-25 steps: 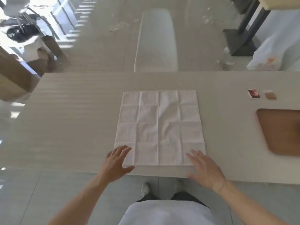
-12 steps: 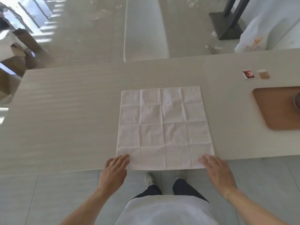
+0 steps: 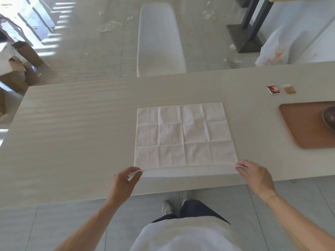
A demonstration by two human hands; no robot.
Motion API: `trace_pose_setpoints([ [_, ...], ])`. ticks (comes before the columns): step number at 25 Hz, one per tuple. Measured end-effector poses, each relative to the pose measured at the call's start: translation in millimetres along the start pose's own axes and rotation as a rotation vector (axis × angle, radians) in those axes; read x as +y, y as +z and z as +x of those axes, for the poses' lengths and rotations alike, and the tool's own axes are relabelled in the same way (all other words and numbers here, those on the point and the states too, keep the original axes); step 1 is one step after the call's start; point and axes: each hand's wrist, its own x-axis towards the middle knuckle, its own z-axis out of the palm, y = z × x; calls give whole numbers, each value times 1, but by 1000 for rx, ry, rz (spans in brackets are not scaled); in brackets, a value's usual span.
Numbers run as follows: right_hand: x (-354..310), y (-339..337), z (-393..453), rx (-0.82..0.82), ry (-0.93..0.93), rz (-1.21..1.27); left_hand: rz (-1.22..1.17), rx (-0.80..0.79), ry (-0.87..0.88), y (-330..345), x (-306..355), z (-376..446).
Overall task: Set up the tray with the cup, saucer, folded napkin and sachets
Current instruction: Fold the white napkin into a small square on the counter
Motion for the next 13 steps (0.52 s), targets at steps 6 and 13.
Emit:
trace_pose_setpoints([
  [6, -14, -31, 71, 15, 110, 347, -334, 75, -231, -9, 29, 64],
  [13, -48, -40, 162, -22, 149, 585, -505, 170, -343, -5, 51, 150],
])
